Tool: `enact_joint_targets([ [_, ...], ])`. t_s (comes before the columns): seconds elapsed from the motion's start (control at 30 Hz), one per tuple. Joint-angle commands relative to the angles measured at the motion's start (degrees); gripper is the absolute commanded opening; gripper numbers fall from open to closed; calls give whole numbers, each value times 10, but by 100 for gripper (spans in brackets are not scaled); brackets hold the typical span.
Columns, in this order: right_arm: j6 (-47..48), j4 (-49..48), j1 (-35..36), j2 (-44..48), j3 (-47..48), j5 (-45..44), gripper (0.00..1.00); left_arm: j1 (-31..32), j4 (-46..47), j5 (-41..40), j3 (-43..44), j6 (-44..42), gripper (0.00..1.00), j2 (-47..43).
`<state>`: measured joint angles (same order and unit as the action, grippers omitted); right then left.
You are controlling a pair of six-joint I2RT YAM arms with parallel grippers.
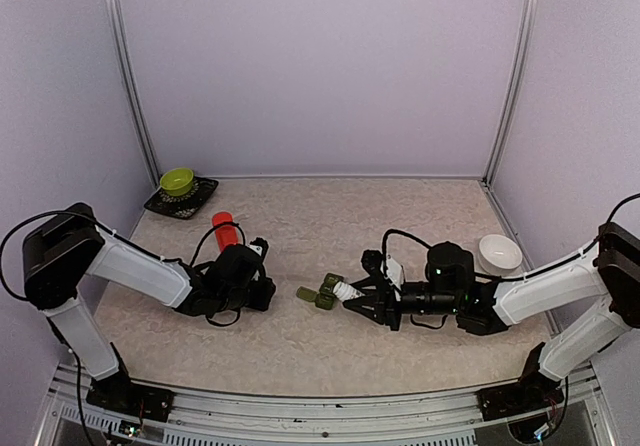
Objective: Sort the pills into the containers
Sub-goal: Place the lid of the pill bottle at the center of the board.
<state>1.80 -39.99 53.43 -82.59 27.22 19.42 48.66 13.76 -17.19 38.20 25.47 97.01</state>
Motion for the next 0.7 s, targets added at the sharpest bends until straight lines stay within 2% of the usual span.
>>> enact_joint_targets([
  [0.0, -4, -2, -6, 13, -12, 10, 0, -3, 15, -3, 16, -2, 42, 10],
  [0.1, -8, -6, -9, 15, -17, 11, 0, -3, 11, 1, 17, -2, 48, 3],
  [0.2, -10, -5, -11, 16, -19, 13, 0, -3, 6, 3, 18, -1, 60, -16],
  [0.37, -18, -4, -13, 12, -23, 16, 0, -2, -17, 8, 41, -15, 69, -47],
  [0.5, -26, -5, -14, 10, -27, 23, 0, -3, -53, -1, 95, -39, 73, -23],
  [0.67, -34, -1, -15, 18, -34, 31, 0, -6, -95, 13, 170, -82, 73, 40],
])
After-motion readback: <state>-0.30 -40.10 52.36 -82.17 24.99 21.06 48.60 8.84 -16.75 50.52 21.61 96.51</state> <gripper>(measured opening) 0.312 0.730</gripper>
